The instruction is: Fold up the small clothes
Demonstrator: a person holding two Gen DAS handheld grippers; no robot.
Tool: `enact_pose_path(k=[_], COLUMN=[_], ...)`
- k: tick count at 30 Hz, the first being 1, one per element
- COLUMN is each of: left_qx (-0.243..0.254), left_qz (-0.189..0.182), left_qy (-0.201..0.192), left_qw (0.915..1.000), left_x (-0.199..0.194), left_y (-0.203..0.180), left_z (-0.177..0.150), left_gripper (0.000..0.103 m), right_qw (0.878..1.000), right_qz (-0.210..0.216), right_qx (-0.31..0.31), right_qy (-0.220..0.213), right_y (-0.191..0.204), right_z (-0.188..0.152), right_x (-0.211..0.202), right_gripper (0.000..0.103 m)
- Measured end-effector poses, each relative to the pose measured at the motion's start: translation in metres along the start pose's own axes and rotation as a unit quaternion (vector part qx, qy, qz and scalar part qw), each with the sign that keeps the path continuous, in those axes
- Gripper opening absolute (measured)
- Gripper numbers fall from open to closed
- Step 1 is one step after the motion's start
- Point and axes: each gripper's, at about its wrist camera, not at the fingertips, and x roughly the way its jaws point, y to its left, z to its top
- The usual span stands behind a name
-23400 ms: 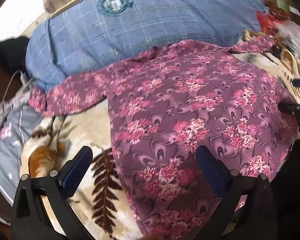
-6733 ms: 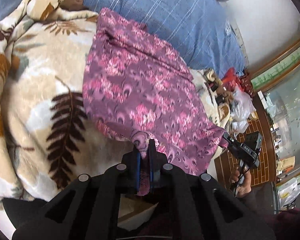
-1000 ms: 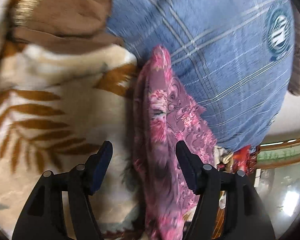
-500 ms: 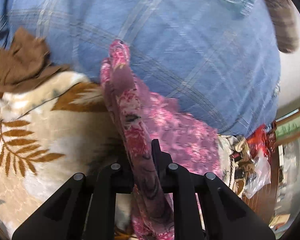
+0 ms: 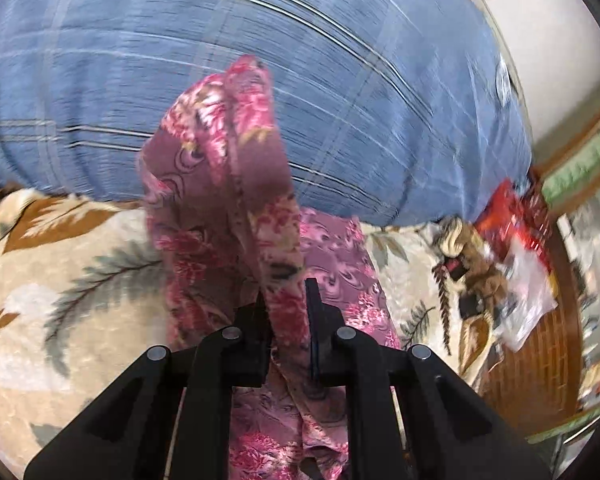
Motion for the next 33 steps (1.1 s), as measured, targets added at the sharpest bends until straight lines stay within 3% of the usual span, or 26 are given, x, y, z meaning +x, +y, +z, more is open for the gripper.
enact_pose_path(k=[2,9,14,16,19,22,23,26,27,30,31,32,33], left_qx=[0.011,0.019,0.029,0.02,0.0,-0.023,-0.029,-0.053,-0.07,-0.109,-0.119,-0.126,-0.129], left_qz=[0.01,0.013,0.035,0.028,-0.011,-0.054,-0.052,-0.021,-0.006,0.005,0.006,0.003,-0.002], left_qy=[0.007,0.044,0.075,0.096,0.108,0.066,0.044,-0.001,-0.002,0.012,0.017,0.026,0.037], left_qw=[0.9999,0.9988,0.9962,0.9948,0.9941,0.9961,0.9972,0.9984,0.9975,0.9939,0.9927,0.9917,0.991], left_x=[0.012,0.069,0.112,0.122,0.114,0.079,0.066,0.033,0.025,0.02,0.022,0.027,0.032], left_y=[-0.015,-0.061,-0.082,-0.084,-0.082,-0.066,-0.057,-0.015,0.008,0.054,0.063,0.069,0.073], left_z=[0.002,0.009,-0.002,-0.008,-0.009,-0.004,-0.001,0.001,-0.002,-0.017,-0.023,-0.033,-0.04], left_gripper=[0.011,0.011,0.012,0.014,0.026,0.04,0.047,0.05,0.05,0.05,0.05,0.05,0.05], right_qw=[0.999,0.992,0.98,0.97,0.958,0.952,0.953,0.956,0.956,0.962,0.962,0.965,0.971], right_qz=[0.005,0.002,-0.003,-0.002,-0.013,-0.016,-0.021,-0.055,-0.065,-0.097,-0.109,-0.106,-0.091], right_qx=[0.05,0.119,0.2,0.241,0.286,0.307,0.303,0.289,0.285,0.23,0.201,0.183,0.17], right_qy=[-0.007,-0.03,-0.025,-0.016,0.001,0.005,0.008,0.012,-0.001,-0.111,-0.149,-0.157,-0.142], right_y=[-0.024,-0.065,-0.103,-0.121,-0.141,-0.149,-0.146,-0.134,-0.129,-0.108,-0.101,-0.099,-0.1], right_z=[0.003,0.014,0.01,0.004,-0.004,-0.01,-0.008,-0.005,-0.003,0.019,0.032,0.045,0.062], right_x=[-0.007,-0.03,-0.038,-0.037,-0.033,-0.031,-0.031,-0.042,-0.052,-0.094,-0.103,-0.102,-0.091], right_gripper=[0.014,0.013,0.013,0.013,0.014,0.012,0.014,0.022,0.022,0.024,0.031,0.038,0.055])
